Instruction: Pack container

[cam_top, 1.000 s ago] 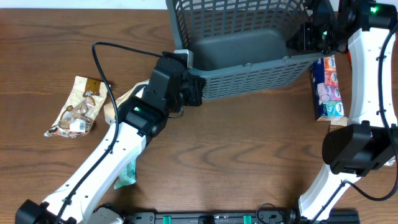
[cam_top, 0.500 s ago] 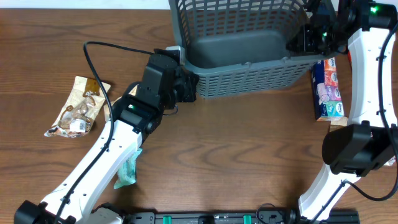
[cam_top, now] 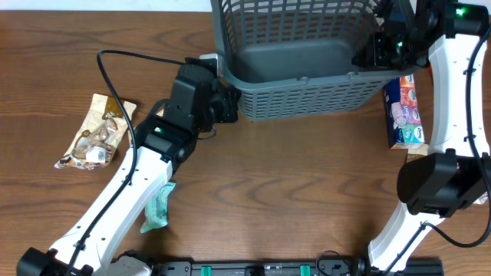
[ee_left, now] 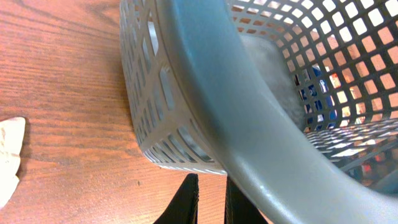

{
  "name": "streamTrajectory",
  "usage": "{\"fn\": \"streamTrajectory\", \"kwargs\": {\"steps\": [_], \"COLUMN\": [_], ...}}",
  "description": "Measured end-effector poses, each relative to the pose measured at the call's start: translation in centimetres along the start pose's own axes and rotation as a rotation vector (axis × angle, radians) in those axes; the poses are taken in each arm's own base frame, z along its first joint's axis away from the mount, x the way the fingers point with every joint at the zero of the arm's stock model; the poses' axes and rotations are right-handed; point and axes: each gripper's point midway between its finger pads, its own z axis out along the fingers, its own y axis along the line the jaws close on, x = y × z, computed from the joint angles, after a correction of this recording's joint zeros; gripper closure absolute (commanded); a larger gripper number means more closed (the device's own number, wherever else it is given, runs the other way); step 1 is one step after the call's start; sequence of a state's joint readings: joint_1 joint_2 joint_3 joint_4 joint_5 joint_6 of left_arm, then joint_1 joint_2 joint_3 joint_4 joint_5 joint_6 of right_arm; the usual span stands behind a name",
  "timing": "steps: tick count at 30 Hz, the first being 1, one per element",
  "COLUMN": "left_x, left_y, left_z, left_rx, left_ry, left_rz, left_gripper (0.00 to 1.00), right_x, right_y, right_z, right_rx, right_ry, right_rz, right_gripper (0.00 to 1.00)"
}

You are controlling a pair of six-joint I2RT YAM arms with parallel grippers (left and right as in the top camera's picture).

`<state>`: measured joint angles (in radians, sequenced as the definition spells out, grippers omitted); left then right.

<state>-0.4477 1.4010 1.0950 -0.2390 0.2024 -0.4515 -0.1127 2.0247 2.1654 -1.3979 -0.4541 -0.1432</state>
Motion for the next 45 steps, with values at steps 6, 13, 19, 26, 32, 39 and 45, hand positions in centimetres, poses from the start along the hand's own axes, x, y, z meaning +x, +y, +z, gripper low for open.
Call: {"fn": "streamTrajectory", "kwargs": {"steps": [6,13,19,26,32,39,45], "left_x": [-0.3,-0.5,-0.8,-0.2,0.2,0.8,0.8], "left_y": [-0.1,-0.1,-0.3,0.1,0.3,0.6,0.1], "left_z": [0.2,0.6,0.6,0.7,0.7,0.3,-2.4], "left_rx": [0.005,0.009,0.016,0.004,-0.007,-0.019,-0.018], "left_ry": [-0.012,-0.02,-0.03,-0.009,0.01,0.032,0.03], "left_rz": [0.005,0.006,0.014,0.012,0.014,0.049,0.069], "left_gripper": [0.94,0.94,0.71,0.45,0.31,0.23,0.18], "right_x": [0.3,0.4,0.4,-0.2,-1.3,-3.5,-4.5], "right_y": [0.0,0.0,0.0,0.1,0.6,2.4,4.3], "right_z": [0.0,0.0,-0.2,-0.5,-1.5,-4.7,-8.5], "right_rx": [0.0,0.001,0.006,0.009,0.003,-0.012,-0.007], "right_ry": [0.013,0.017,0.014,-0.019,-0.061,-0.165,-0.25], "right_rz": [0.006,0.008,0.006,-0.011,-0.034,-0.083,-0.12], "right_gripper": [0.99,0.99,0.99,0.53,0.2,0.06,0.02]}}
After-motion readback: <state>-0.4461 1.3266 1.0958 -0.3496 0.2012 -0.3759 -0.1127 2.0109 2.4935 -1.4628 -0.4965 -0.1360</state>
